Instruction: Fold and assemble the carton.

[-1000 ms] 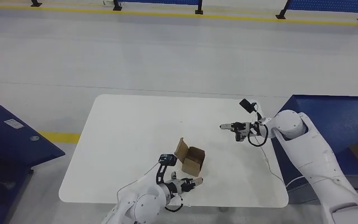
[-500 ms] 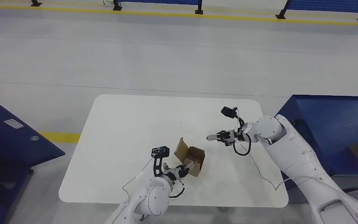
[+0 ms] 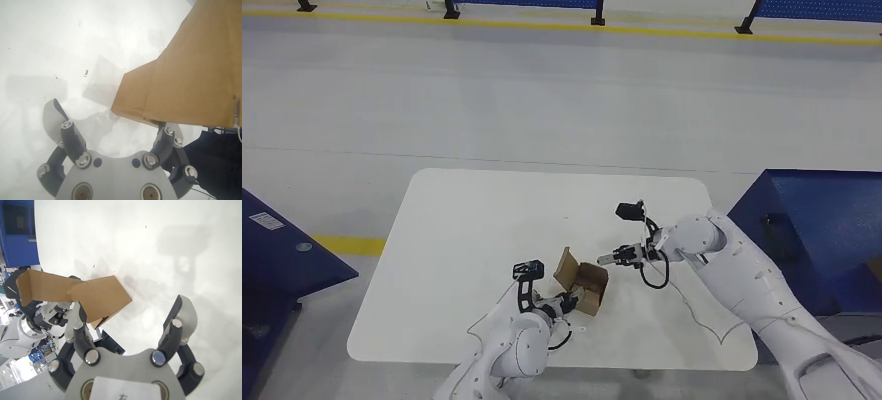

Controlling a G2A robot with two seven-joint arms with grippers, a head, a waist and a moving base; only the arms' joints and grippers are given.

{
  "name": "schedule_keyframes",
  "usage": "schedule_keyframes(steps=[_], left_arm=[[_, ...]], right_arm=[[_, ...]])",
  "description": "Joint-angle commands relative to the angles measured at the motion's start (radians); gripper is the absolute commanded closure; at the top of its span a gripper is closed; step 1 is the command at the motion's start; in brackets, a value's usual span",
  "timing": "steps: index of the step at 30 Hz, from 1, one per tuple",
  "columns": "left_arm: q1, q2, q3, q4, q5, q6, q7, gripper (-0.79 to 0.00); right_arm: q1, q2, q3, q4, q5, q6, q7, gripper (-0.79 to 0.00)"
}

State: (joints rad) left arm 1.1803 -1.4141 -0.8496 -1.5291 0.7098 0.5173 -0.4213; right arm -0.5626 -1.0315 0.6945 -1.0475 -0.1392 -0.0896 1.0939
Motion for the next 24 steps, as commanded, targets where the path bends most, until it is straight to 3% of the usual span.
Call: schedule_keyframes(steps=[1, 24], left_arm=[[0.002, -0.001, -0.004, -0.005, 0.001, -0.003, 0.001, -0.785], [-0.006, -0.021, -0.004, 0.023, 0.017, 0.004, -0.007, -0.785]], right_arm=[[-0.002, -0.002, -0.005, -0.009, -0.017, 0.003, 0.006, -0.785], [-0.024, -0.027, -0.022, -0.032, -0.100, 0.025, 0.019, -0.785]])
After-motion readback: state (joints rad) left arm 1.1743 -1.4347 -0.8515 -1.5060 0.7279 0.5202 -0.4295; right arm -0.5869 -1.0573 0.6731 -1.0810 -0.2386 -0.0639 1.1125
